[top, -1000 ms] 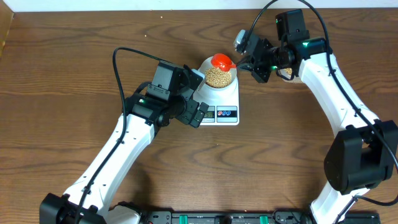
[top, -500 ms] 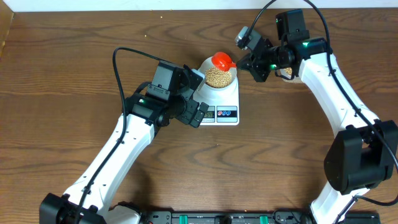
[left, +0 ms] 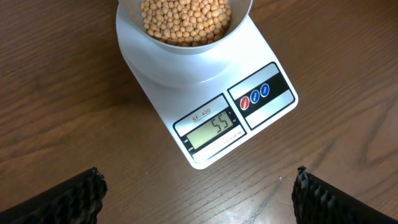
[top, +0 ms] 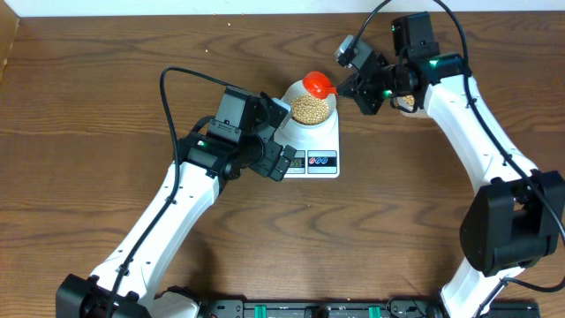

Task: Scoop item into bowl and weigh 50g on scale
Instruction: 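Tip the red scoop further to add more beans into the bowl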

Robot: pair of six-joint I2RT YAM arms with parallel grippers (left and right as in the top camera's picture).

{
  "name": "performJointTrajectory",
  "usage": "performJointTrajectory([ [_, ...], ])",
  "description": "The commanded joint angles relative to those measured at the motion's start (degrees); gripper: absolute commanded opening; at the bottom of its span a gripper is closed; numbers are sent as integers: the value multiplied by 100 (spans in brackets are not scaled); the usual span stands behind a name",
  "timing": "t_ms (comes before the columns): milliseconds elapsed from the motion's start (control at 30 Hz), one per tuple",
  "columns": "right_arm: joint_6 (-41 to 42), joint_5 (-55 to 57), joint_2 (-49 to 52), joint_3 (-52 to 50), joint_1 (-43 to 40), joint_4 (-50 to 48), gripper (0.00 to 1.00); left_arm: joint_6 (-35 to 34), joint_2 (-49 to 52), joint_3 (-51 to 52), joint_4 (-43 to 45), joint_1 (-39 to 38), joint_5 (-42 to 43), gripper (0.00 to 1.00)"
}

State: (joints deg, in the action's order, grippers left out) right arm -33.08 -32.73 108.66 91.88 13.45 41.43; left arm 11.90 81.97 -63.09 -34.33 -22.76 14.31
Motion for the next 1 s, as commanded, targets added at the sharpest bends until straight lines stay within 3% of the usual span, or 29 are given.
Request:
performJointTrajectory([
  [0,-46,289,-7,111,133,-11,1,50,0,0,-17,13,48,98],
  [367,-85,846,225,111,275,-79,1,50,0,0,-15,13,48,98],
  [967,-76,844,420,109,428,-39,1,50,0,0,-17,13,48,98],
])
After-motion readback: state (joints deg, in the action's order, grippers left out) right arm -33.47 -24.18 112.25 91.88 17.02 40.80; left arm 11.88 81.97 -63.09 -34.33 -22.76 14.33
